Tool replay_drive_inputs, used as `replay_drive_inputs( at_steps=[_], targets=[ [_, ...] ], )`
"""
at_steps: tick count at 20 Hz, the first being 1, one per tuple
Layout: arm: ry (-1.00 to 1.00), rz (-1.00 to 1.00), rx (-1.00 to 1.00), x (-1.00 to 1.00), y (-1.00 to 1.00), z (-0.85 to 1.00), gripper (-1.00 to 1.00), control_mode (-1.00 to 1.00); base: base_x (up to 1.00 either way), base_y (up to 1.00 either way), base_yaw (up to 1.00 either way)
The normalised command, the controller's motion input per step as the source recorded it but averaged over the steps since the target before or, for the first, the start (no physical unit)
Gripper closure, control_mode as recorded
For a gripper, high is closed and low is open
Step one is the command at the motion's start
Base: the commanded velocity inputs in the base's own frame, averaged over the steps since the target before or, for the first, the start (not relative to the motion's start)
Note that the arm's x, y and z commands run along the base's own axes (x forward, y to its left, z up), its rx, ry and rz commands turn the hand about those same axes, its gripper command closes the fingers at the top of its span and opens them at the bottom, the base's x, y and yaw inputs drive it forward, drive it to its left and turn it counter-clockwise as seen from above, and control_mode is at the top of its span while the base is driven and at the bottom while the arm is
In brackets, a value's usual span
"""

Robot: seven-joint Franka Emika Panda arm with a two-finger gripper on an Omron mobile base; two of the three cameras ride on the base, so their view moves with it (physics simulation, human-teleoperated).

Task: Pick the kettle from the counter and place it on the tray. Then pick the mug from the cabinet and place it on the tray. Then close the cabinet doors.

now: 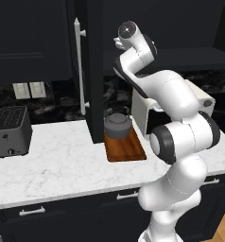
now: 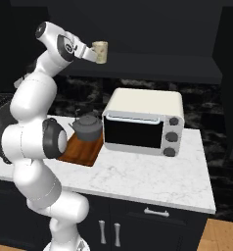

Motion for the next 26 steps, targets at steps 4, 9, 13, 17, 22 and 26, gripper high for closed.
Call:
replay_drive_inputs(
  at_steps=[4,9,13,17,22,26],
  targets=[
    [0.0,0.0,0.0,0.08,0.0,-0.03,1.0,-1.0,0.0,0.0,0.0],
    [0.0,0.0,0.0,0.06,-0.06,-0.09,1.0,-1.0,0.0,0.0,0.0],
    [0.0,0.0,0.0,0.0,-0.11,-0.07,1.0,-1.0,0.0,0.0,0.0],
    [0.0,0.0,0.0,-0.01,-0.05,0.0,1.0,-1.0,0.0,0.0,0.0],
    [0.0,0.0,0.0,-0.38,0.0,0.0,1.0,-1.0,0.0,0.0,0.0],
    [-0.01,0.02,0.0,-0.68,0.07,0.0,1.0,-1.0,0.0,0.0,0.0]
  ],
)
